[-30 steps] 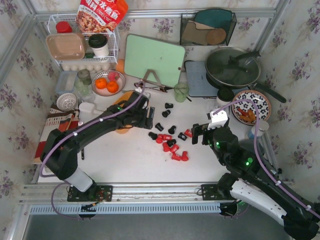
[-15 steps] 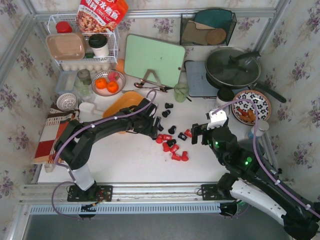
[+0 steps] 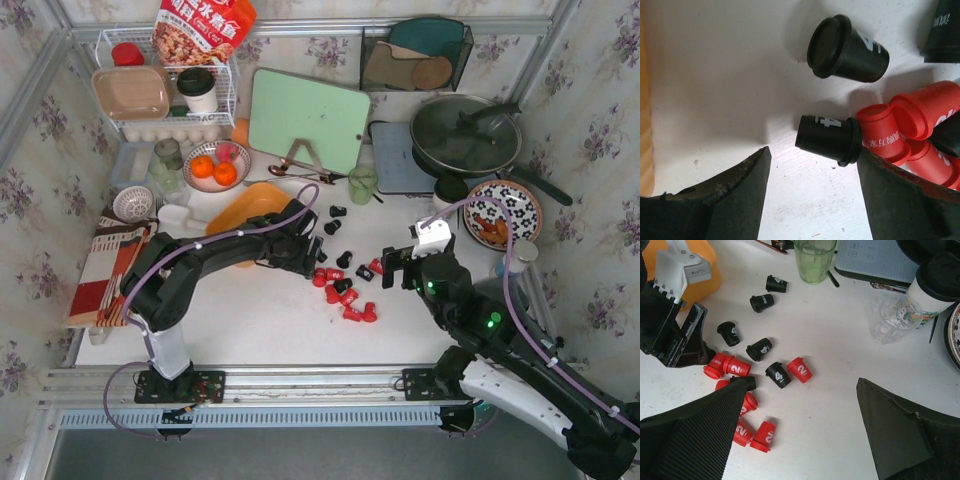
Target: Mix the coffee capsules in the storage basket
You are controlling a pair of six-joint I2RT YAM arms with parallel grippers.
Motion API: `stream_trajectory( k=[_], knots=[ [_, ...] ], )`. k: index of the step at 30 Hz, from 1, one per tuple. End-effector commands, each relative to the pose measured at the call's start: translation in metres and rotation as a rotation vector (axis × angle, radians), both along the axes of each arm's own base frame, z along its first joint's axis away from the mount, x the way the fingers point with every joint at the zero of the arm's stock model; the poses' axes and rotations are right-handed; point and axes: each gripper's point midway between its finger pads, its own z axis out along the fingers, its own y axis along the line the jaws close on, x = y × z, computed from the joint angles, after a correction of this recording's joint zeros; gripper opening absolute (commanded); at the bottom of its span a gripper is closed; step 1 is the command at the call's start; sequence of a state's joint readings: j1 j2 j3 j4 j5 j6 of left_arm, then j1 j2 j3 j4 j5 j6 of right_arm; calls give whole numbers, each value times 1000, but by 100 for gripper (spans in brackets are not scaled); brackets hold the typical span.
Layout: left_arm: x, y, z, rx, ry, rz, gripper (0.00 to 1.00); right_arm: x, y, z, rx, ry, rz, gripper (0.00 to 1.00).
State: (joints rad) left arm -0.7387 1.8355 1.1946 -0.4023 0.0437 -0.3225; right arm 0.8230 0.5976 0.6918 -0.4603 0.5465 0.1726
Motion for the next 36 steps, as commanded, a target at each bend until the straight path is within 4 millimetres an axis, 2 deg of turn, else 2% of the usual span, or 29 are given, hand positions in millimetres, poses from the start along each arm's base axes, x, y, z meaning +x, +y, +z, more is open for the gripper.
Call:
stream_trajectory(
  k=[1,10,16,21,23,27,31,33,36],
  knots=[
    [11,-8,1,-11,-31,-29,72,3,3,8,22,-27,-1,100],
    [12,-19,-7,-44,-13,-47,71,4,3,7,18,-23,0,100],
    [9,-21,-15,-57,2,-52,61,4,4,7,15,-20,0,100],
    [8,-21,-11,-71,-11,-55,52,4,5,7,16,-20,1,100],
    [9,-20,-5,-74,-22,-49,51,4,5,6,15,-19,1,100],
    [11,-15,16,-78,-60,-29,51,5,5,5,11,-15,2,100],
    [23,0,53,-49,-169,21,50,5,6,5,12,-15,7,100],
    [30,13,72,-22,-224,58,50,5,7,4,11,-13,9,100],
    [46,43,99,41,-329,142,51,5,7,4,9,-12,8,100]
  ],
)
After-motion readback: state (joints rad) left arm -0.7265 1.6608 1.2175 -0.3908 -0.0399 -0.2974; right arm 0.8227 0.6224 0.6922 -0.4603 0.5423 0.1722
